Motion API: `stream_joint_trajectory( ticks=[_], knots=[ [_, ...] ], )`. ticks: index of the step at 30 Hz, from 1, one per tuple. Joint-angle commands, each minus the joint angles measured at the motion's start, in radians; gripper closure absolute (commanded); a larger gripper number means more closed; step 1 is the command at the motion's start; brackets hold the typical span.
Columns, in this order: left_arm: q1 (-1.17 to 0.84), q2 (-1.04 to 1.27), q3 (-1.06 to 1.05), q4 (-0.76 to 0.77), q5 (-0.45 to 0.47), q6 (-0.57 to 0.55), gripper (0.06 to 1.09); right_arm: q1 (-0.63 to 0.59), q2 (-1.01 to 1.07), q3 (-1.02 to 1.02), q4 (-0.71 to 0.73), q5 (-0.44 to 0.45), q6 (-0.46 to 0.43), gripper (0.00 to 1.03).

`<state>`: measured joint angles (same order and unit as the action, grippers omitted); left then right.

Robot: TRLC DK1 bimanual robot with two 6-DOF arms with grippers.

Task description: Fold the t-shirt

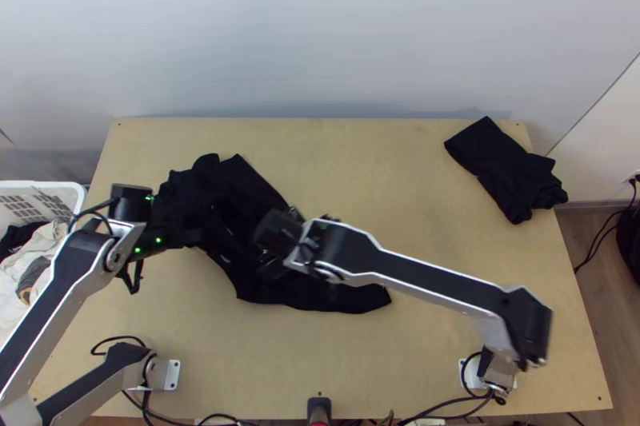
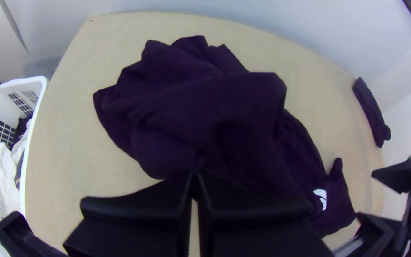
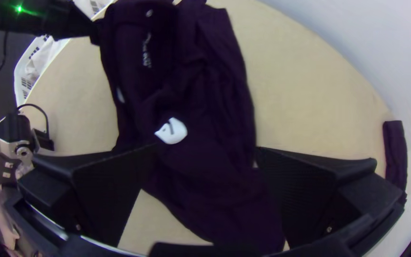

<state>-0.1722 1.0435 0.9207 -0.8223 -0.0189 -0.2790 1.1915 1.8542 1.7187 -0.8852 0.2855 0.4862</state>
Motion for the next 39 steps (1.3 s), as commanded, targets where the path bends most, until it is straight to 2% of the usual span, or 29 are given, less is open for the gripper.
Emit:
stream_joint_trajectory(
  ticks=[1,10,17,22,28,31,34,36,39],
  knots=[
    [0.002,-0.034,0.075,-0.032,0.004,-0.048,1.04,0.039,0.134,0.13,-0.001,-0.175,0.038,0.04],
    [-0.036,-0.019,0.168,-0.034,0.013,-0.085,1.04,0.128,0.293,0.28,0.023,-0.174,-0.028,0.04],
    [-0.061,-0.002,0.199,-0.052,0.014,-0.089,1.04,0.126,0.424,0.418,0.023,-0.157,-0.041,0.04],
    [-0.073,0.001,0.214,-0.063,0.014,-0.089,1.04,0.123,0.479,0.455,0.023,-0.098,-0.049,0.05],
    [-0.072,0.013,0.242,-0.071,0.014,-0.085,1.04,0.112,0.491,0.464,0.023,-0.097,-0.034,0.07],
    [-0.075,0.015,0.245,-0.063,0.014,-0.083,1.04,0.111,0.488,0.461,0.02,-0.071,-0.034,0.23],
    [-0.078,0.016,0.248,-0.06,0.016,-0.083,1.04,0.112,0.481,0.461,0.0,-0.026,-0.034,0.58],
    [-0.076,0.016,0.248,-0.058,0.016,-0.083,1.04,0.111,0.471,0.449,-0.009,-0.022,-0.032,0.67],
    [-0.076,0.015,0.253,-0.058,0.016,-0.083,1.04,0.106,0.456,0.429,-0.003,0.026,-0.058,0.9]
  ],
)
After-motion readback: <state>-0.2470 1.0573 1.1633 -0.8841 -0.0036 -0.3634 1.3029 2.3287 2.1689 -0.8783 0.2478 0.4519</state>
